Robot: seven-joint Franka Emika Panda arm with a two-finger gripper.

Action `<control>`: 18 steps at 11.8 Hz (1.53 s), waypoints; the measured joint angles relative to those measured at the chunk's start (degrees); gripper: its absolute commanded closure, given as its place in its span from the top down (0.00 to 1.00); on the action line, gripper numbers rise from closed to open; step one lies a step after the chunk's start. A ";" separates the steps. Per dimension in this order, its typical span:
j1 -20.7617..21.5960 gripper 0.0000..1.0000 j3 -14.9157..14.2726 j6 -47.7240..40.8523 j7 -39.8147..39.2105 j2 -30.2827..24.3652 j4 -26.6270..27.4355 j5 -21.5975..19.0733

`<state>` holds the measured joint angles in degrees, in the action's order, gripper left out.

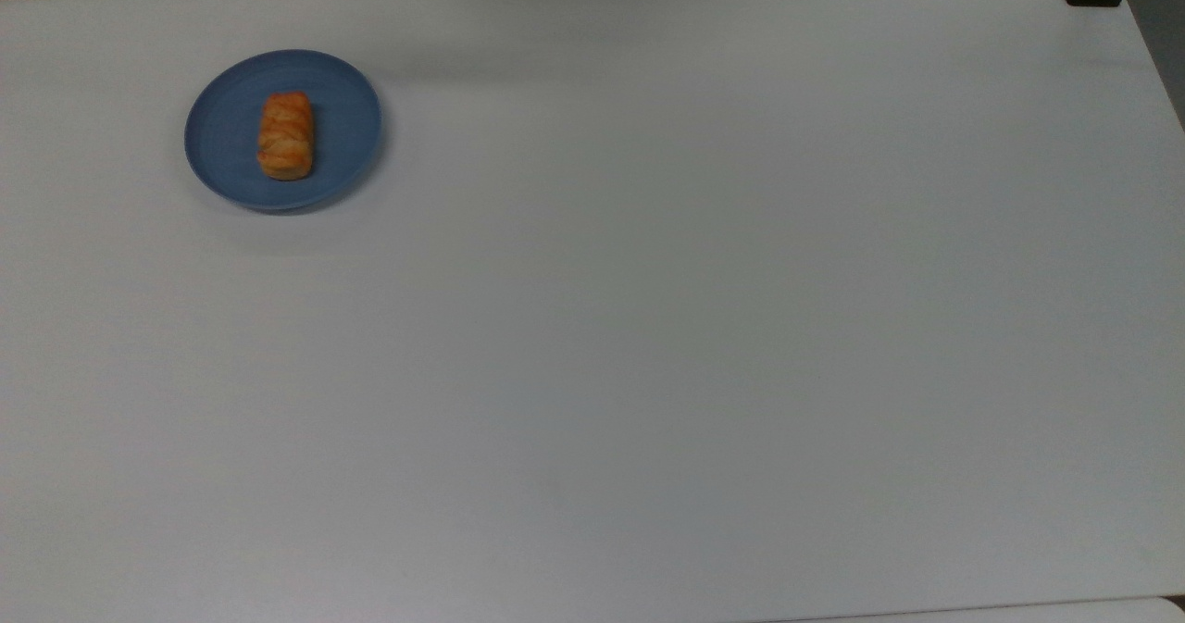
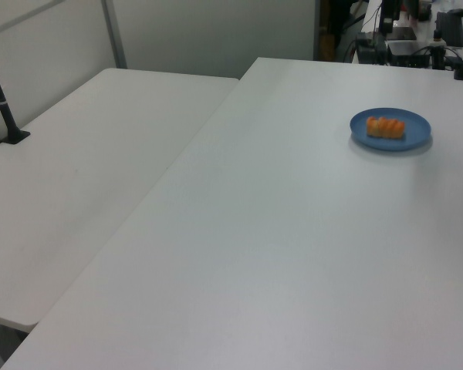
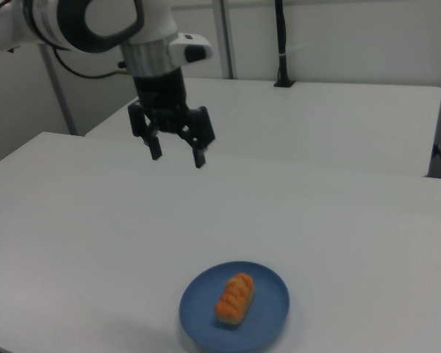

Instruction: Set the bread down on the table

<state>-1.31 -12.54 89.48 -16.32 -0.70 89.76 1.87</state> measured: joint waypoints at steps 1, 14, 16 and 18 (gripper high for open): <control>-1.37 1.00 -1.20 0.00 -2.93 0.07 0.25 0.00; -6.71 1.00 -1.68 34.92 -6.01 7.05 27.78 0.00; -6.72 1.00 -1.67 38.87 -6.71 9.25 29.47 0.00; -6.72 0.95 -1.67 40.56 -7.21 11.06 29.88 0.00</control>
<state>-8.03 -14.20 130.03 -23.53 10.36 119.64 1.87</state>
